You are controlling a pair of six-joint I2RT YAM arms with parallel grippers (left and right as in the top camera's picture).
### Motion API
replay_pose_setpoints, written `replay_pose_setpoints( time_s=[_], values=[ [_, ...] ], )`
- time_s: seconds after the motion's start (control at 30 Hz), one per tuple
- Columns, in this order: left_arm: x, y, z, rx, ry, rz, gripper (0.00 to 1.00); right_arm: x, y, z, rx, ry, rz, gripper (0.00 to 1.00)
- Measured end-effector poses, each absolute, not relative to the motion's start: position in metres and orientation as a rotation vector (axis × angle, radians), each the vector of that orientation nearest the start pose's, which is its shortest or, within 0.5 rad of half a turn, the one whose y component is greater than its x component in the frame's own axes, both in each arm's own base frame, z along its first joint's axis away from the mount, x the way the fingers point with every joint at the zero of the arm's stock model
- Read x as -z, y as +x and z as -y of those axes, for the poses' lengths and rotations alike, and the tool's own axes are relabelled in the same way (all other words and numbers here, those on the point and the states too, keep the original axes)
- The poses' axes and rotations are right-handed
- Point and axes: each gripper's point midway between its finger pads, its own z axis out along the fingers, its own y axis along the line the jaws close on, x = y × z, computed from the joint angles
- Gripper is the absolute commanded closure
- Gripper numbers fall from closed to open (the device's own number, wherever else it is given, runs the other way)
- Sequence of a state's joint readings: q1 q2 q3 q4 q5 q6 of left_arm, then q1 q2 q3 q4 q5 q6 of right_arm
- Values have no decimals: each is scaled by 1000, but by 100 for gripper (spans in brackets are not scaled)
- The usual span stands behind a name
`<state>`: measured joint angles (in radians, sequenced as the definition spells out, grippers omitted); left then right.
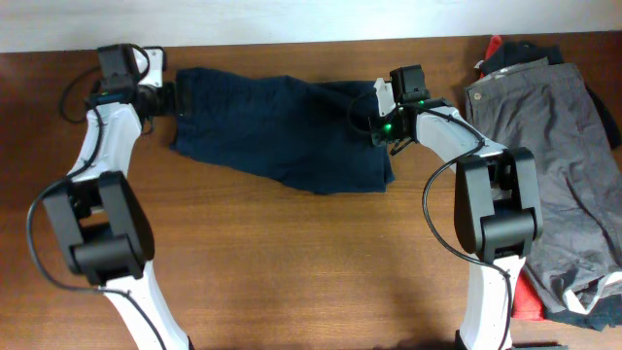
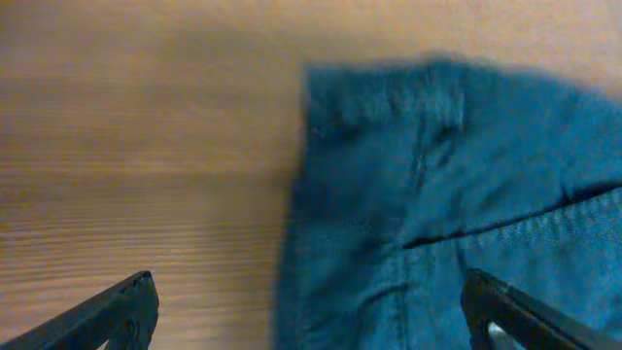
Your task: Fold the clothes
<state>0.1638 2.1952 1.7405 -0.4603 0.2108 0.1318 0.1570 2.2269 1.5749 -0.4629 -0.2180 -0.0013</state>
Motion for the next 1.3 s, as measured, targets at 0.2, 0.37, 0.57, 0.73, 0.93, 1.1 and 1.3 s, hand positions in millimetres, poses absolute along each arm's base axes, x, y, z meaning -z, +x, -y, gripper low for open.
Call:
replay_pose_setpoints(
  time_s=[0.2, 0.37, 0.57, 0.73, 0.93, 1.1, 1.3],
  values=[
    [-30, 559, -37, 308, 74, -2574, 1, -4, 506, -118, -341, -284, -2670, 96],
    [-20, 555, -31, 359, 78, -2597, 4, -4, 506, -118, -342, -285, -2670, 96],
    [-22, 547, -19, 460, 91, -2617, 29, -3, 509, -120, -355, -287, -2665, 96],
    [-16, 539, -11, 501, 99, -2649, 89, -3, 511, -122, -362, -288, -2662, 96],
    [-19, 538, -7, 526, 98, -2656, 99, -2, 511, -121, -362, -286, -2663, 96],
    [-34, 538, -7, 534, 93, -2674, 99, -2, 510, -121, -363, -285, -2666, 96],
    [-75, 550, 3, 516, 140, -2617, 99, -2, 510, -121, -365, -278, -2667, 96]
  ],
)
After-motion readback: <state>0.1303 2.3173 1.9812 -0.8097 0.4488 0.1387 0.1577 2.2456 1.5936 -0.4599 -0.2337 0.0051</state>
